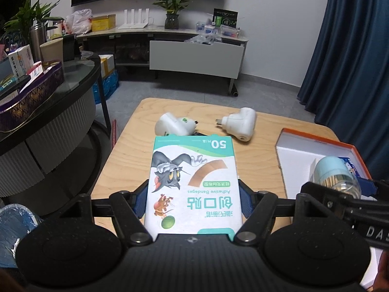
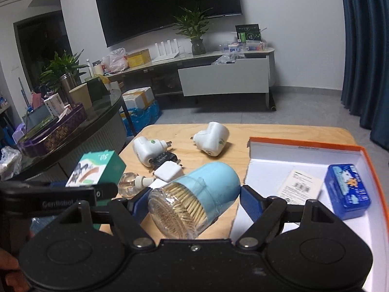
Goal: Organize rigid objects
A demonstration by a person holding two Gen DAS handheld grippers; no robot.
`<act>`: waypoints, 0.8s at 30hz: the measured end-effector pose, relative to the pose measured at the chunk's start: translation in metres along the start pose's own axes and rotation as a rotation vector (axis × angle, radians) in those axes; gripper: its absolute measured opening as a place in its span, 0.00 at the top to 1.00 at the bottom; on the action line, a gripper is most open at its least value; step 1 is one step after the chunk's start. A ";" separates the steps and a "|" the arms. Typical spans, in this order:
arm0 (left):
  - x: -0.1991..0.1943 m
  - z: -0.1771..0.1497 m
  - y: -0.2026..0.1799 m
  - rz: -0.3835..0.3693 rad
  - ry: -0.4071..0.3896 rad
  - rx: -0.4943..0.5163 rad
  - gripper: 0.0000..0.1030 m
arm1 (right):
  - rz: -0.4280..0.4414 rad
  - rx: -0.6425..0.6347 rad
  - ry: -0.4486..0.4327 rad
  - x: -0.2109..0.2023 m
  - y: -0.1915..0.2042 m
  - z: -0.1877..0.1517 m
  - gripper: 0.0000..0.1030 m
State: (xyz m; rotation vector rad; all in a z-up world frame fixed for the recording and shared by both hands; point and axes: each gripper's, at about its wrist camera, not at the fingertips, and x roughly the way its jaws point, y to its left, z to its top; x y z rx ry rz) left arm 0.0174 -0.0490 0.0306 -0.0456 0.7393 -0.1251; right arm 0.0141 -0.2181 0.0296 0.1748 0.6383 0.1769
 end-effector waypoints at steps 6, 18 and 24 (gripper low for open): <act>-0.009 -0.002 -0.006 -0.008 -0.013 0.010 0.31 | -0.005 -0.007 -0.013 -0.016 0.003 -0.002 0.10; -0.017 -0.004 -0.017 -0.028 -0.017 0.033 0.31 | -0.031 -0.017 -0.029 -0.038 0.004 -0.008 0.10; -0.021 -0.006 -0.024 -0.048 -0.021 0.051 0.31 | -0.047 -0.008 -0.037 -0.050 -0.004 -0.012 0.10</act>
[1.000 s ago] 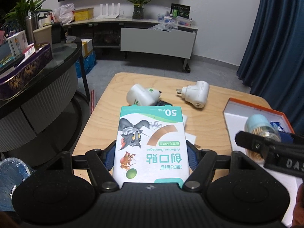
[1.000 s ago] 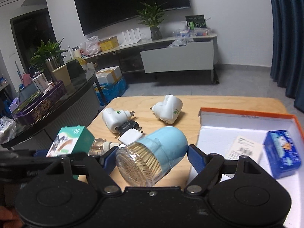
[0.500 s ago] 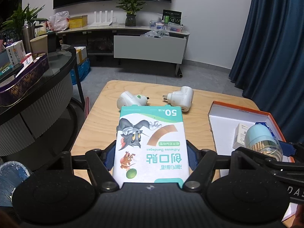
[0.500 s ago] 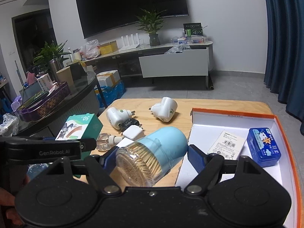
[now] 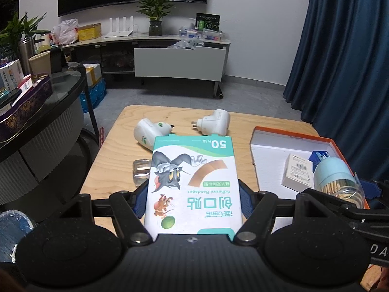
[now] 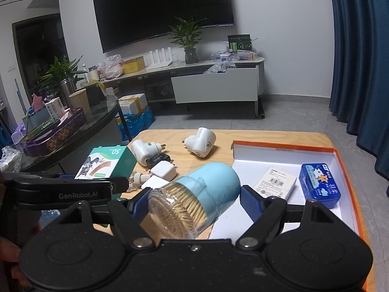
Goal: Organize rigid objects
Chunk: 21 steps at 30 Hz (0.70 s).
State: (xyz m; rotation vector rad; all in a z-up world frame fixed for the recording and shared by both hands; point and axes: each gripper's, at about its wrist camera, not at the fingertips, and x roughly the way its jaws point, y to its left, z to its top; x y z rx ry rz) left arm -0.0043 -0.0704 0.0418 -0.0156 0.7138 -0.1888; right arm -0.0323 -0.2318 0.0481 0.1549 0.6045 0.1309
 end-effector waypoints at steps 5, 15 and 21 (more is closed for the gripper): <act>-0.001 -0.001 -0.007 -0.014 0.002 0.012 0.31 | -0.017 0.009 -0.006 -0.007 -0.007 -0.002 0.10; -0.002 -0.003 -0.021 -0.037 0.005 0.037 0.31 | -0.055 0.030 -0.017 -0.018 -0.021 -0.005 0.10; -0.002 -0.003 -0.032 -0.054 0.006 0.053 0.31 | -0.072 0.041 -0.026 -0.024 -0.028 -0.006 0.10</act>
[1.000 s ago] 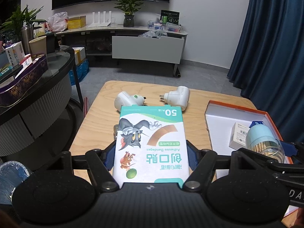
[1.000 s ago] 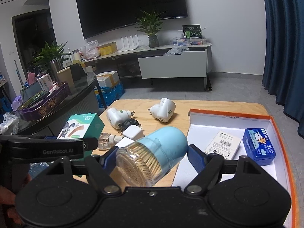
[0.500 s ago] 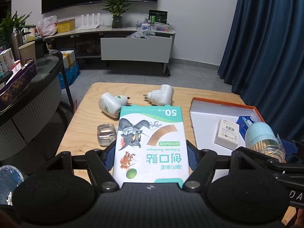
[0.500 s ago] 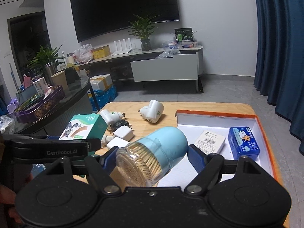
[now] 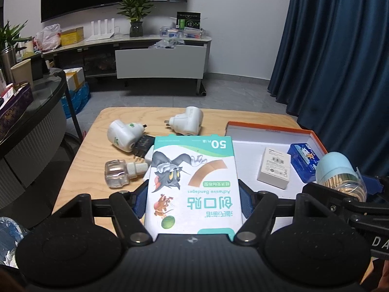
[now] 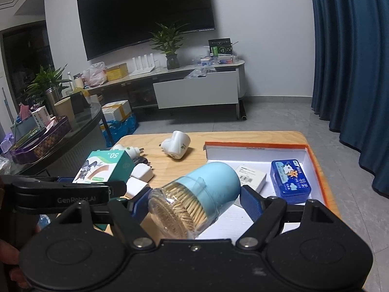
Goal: Organize rigid objects
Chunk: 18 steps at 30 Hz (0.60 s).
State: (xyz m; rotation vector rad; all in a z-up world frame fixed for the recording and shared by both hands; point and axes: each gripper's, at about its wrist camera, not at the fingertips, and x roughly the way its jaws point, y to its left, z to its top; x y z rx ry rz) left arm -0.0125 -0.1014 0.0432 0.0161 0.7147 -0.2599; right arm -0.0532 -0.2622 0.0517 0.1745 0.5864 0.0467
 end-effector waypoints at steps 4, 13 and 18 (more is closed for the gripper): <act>0.001 -0.001 -0.006 -0.010 0.002 0.010 0.31 | -0.013 0.005 -0.004 -0.003 -0.004 0.000 0.10; 0.006 0.000 -0.020 -0.033 0.010 0.036 0.31 | -0.039 0.028 -0.014 -0.007 -0.018 -0.001 0.10; 0.009 0.000 -0.029 -0.046 0.014 0.050 0.31 | -0.055 0.041 -0.021 -0.010 -0.027 -0.001 0.10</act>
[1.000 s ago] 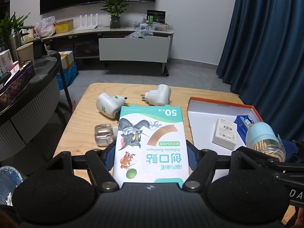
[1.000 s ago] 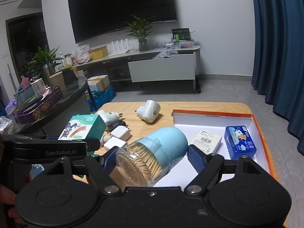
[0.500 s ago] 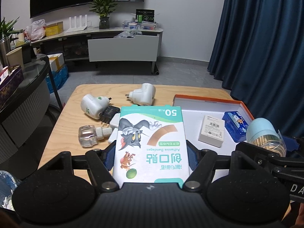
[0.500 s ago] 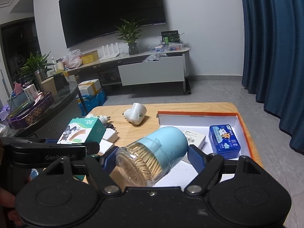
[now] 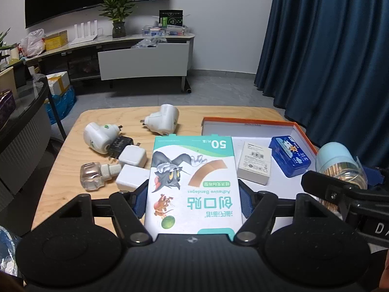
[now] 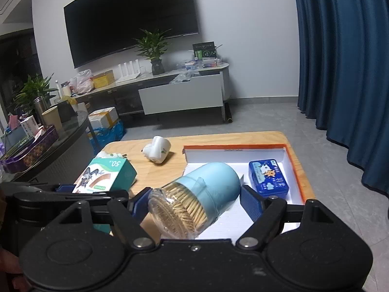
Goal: Organize rigid objects
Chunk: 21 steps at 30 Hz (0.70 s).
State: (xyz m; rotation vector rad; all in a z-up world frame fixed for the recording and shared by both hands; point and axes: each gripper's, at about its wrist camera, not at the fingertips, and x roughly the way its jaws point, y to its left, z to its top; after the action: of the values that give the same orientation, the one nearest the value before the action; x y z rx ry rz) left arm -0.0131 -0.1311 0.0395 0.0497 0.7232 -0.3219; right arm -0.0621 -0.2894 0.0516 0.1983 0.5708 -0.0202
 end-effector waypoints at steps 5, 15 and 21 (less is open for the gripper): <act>0.003 0.001 -0.008 -0.013 0.005 0.012 0.31 | -0.019 0.011 -0.005 -0.002 -0.009 0.000 0.10; 0.010 0.003 -0.024 -0.041 0.009 0.043 0.31 | -0.052 0.033 -0.013 -0.004 -0.024 0.002 0.10; 0.016 0.004 -0.035 -0.056 0.013 0.063 0.31 | -0.070 0.041 -0.011 -0.002 -0.031 0.002 0.10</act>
State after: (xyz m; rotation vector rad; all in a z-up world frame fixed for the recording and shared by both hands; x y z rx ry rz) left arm -0.0102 -0.1688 0.0340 0.0917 0.7276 -0.3980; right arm -0.0650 -0.3207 0.0492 0.2183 0.5662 -0.1008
